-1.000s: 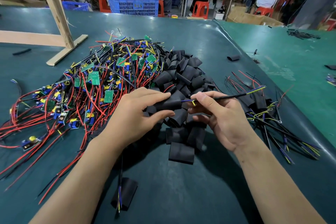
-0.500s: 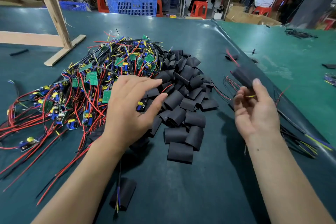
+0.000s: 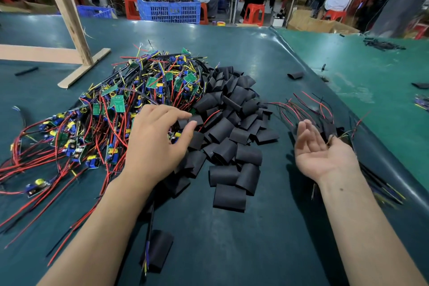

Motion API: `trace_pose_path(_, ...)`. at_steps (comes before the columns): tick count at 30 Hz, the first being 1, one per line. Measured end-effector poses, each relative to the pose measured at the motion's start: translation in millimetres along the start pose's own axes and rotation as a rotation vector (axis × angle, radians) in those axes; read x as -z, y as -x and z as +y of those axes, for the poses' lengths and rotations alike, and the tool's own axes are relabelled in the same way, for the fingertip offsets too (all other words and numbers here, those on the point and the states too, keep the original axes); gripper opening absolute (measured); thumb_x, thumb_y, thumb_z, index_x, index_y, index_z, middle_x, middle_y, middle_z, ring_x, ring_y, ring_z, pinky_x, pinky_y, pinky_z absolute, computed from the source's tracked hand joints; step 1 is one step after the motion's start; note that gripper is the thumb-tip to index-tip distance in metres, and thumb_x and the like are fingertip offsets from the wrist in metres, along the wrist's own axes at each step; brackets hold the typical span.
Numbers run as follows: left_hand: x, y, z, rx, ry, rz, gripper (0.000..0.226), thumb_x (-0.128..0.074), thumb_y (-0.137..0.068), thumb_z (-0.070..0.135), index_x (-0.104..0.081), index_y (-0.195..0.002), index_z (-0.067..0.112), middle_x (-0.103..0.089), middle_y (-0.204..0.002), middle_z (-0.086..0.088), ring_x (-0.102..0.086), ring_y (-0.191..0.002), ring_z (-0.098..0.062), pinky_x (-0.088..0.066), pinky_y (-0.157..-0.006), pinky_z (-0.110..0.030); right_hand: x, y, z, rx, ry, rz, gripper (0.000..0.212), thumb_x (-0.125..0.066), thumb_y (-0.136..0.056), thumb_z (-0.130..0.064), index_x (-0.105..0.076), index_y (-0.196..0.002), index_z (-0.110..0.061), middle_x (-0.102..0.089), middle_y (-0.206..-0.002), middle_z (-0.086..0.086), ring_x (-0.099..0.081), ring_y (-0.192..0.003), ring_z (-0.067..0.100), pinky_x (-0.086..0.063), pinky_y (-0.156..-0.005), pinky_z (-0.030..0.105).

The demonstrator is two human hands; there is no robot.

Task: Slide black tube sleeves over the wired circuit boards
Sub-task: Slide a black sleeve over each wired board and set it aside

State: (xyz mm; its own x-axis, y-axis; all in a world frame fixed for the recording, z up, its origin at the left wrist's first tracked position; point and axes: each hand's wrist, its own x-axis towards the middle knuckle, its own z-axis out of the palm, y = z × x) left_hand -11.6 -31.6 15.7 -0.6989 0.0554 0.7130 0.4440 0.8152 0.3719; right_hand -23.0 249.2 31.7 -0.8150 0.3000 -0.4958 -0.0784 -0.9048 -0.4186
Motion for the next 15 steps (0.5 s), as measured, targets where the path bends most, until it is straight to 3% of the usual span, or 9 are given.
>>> trace_pose_path(4, -0.1, 1.2, -3.6, 0.069, -0.052, -0.078, 0.017, -0.071, -0.090, 0.024, -0.074, -0.098, 0.010, -0.071, -0.098, -0.003, -0.059, -0.096, -0.031, -0.043, -0.091, -0.042, -0.2, 1.2, 3.6, 0.047, -0.045, -0.034, 0.069, -0.034, -0.099, -0.060, -0.055, -0.116, 0.004, -0.066, -0.108, 0.017, -0.070, -0.090, 0.030, -0.058, -0.060, 0.028)
trace_pose_path(6, 0.2, 1.2, -3.4, 0.084, -0.062, -0.100, 0.018, -0.070, -0.089, 0.026, -0.074, -0.098, 0.010, -0.070, -0.099, -0.003, -0.058, -0.097, -0.030, -0.043, -0.091, -0.042, -1.1, 4.7, 9.1, 0.027, -0.026, -0.102, 0.069, -0.036, -0.098, -0.061, -0.064, -0.105, 0.001, -0.069, -0.104, 0.015, -0.071, -0.088, 0.028, -0.057, -0.064, 0.029)
trace_pose_path(8, 0.3, 1.3, -3.8, 0.097, -0.074, -0.116, 0.019, -0.069, -0.090, 0.027, -0.074, -0.099, 0.011, -0.070, -0.099, -0.003, -0.058, -0.097, -0.028, -0.044, -0.090, -0.040, -2.7, 6.2, 16.0, 0.019, 0.140, -0.157, 0.047, -0.046, -0.099, -0.045, -0.070, -0.087, -0.006, -0.072, -0.087, 0.008, -0.072, -0.073, 0.022, -0.054, -0.058, 0.022)
trace_pose_path(10, -1.1, 2.2, -5.4, 0.122, -0.105, -0.141, 0.022, -0.069, -0.090, 0.029, -0.074, -0.101, 0.011, -0.069, -0.102, -0.004, -0.057, -0.099, -0.028, -0.042, -0.091, -0.037, -4.4, 4.2, 23.1, 0.046, 0.386, -0.160, 0.028, -0.053, -0.097, -0.027, -0.069, -0.081, -0.010, -0.070, -0.079, 0.004, -0.068, -0.069, 0.018, -0.053, -0.054, 0.019)
trace_pose_path(13, -3.0, 3.2, -9.1, 0.194, -0.142, -0.213, 0.028, -0.068, -0.090, 0.032, -0.072, -0.109, 0.012, -0.066, -0.110, -0.005, -0.056, -0.109, -0.028, -0.040, -0.096, -0.037, -2.3, -5.1, 28.8, 0.130, 0.625, -0.113, 0.013, -0.058, -0.093, -0.009, -0.068, -0.095, -0.002, -0.065, -0.084, 0.009, -0.063, -0.073, 0.020, -0.056, -0.056, 0.021)
trace_pose_path(15, -2.5, 3.6, -9.7, 0.241, -0.115, -0.238, 0.030, -0.069, -0.089, 0.030, -0.070, -0.113, 0.013, -0.066, -0.112, -0.004, -0.058, -0.110, -0.026, -0.046, -0.095, -0.039, 0.1, -11.8, 28.6, 0.165, 0.693, -0.097, 0.019, -0.057, -0.093, -0.005, -0.065, -0.108, 0.005, -0.063, -0.094, 0.014, -0.064, -0.082, 0.023, -0.057, -0.063, 0.022)
